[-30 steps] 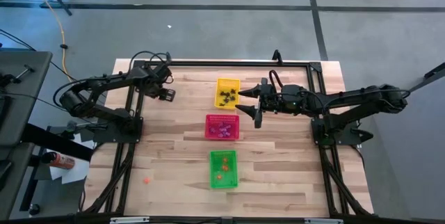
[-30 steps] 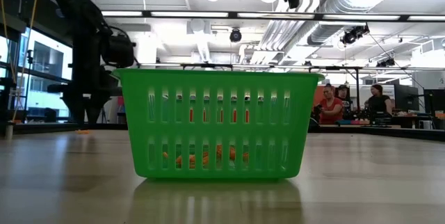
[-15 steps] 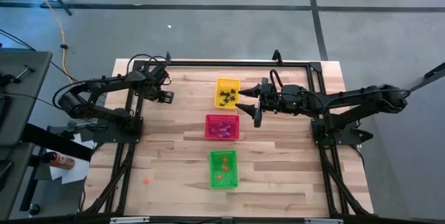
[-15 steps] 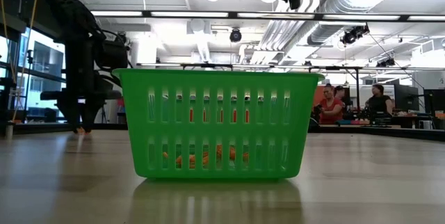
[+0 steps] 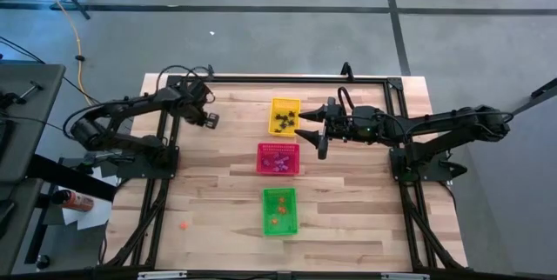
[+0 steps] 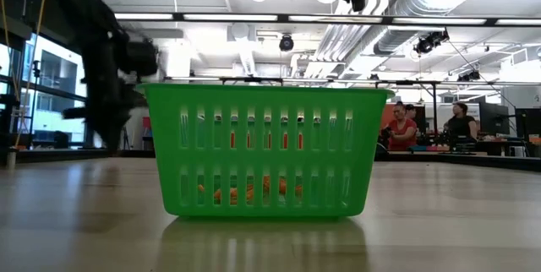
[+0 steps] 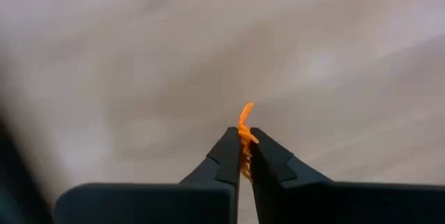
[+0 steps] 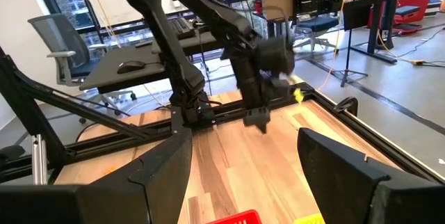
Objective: Sort Halloween decoration
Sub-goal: Put the orange spider toy into the green bin
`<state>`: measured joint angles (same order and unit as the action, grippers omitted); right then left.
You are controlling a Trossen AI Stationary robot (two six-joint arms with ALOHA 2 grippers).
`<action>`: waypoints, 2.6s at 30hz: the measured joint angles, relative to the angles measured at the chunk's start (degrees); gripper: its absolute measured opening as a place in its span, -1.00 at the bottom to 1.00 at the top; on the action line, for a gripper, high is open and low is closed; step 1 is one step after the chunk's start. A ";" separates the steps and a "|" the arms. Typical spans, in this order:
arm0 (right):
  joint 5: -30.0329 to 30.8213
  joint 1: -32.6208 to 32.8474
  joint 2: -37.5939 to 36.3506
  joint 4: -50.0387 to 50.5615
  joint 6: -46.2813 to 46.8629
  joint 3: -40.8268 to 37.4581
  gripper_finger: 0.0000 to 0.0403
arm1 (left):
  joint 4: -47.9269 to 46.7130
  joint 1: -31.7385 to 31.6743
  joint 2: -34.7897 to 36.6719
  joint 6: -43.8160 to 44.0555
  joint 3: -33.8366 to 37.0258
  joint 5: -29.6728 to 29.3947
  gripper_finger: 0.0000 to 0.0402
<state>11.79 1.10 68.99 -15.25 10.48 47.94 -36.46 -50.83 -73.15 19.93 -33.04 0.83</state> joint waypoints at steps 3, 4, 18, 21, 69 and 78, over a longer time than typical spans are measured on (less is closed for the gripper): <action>-0.02 0.00 0.00 0.00 -0.01 -0.01 0.27 | 0.99 0.06 4.35 -1.28 -2.36 4.03 -0.98; -0.02 0.00 0.00 0.00 -0.19 0.00 0.27 | 1.58 0.42 5.86 -1.70 -2.96 5.89 -0.98; 0.04 -1.90 0.00 -1.75 -0.02 -0.02 0.27 | 40.30 25.50 21.14 -0.61 -4.28 14.11 -1.00; -0.91 -1.88 0.00 -4.20 -0.44 -0.01 0.27 | 46.52 33.60 20.43 -3.76 -4.28 9.65 -1.00; -8.70 0.20 0.07 -9.36 -1.97 -0.02 0.27 | 60.71 55.87 11.43 -9.59 -4.28 -10.51 -1.00; -7.23 0.02 0.07 -9.38 -1.97 -0.01 0.27 | 55.73 55.87 10.04 -9.68 -5.48 -10.64 -1.00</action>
<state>4.56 1.13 69.06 -24.62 8.51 47.94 19.27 5.04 -63.10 10.24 -38.52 -9.80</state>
